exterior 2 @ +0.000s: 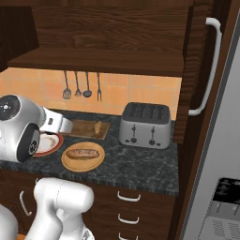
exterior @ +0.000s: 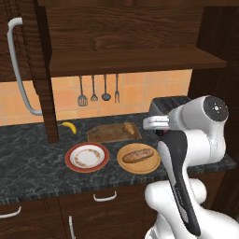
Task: From the different types of pastries on the counter, select a croissant and place it on the cutting board. Then retrieve a jar of jam from the cabinet and place it alongside the croissant on the cutting board.
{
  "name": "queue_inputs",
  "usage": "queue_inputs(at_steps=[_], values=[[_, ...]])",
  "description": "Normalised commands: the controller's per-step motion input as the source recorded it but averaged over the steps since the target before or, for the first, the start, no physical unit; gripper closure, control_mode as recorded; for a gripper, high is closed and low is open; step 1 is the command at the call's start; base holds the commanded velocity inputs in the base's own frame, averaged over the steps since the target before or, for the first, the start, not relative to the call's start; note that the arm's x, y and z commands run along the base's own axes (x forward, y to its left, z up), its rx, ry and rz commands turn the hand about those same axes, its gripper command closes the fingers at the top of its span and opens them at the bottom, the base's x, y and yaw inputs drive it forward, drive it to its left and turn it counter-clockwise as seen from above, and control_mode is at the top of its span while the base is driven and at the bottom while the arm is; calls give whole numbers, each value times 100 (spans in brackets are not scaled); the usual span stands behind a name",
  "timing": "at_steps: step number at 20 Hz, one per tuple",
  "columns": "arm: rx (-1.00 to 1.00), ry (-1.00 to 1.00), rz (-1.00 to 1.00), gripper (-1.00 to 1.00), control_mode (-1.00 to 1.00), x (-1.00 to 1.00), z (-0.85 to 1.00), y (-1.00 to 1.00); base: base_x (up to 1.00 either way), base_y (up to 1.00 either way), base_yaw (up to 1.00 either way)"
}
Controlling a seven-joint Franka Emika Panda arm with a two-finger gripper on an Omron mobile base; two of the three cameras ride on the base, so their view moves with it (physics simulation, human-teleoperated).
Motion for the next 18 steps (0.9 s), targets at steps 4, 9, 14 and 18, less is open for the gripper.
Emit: queue_inputs(at_steps=[4, 9, 14, 18], values=[[-16, -19, 0, 100, -100, 32, -32, 44, 0, 0, 0], [-15, -17, 0, 100, -100, 45, -17, 33, 0, 0, 0], [0, 12, 0, 100, -100, 48, -46, 3, 0, 0, 0], [-1, 8, -2, 100, -100, 33, 3, 1, 0, 0, 0]])
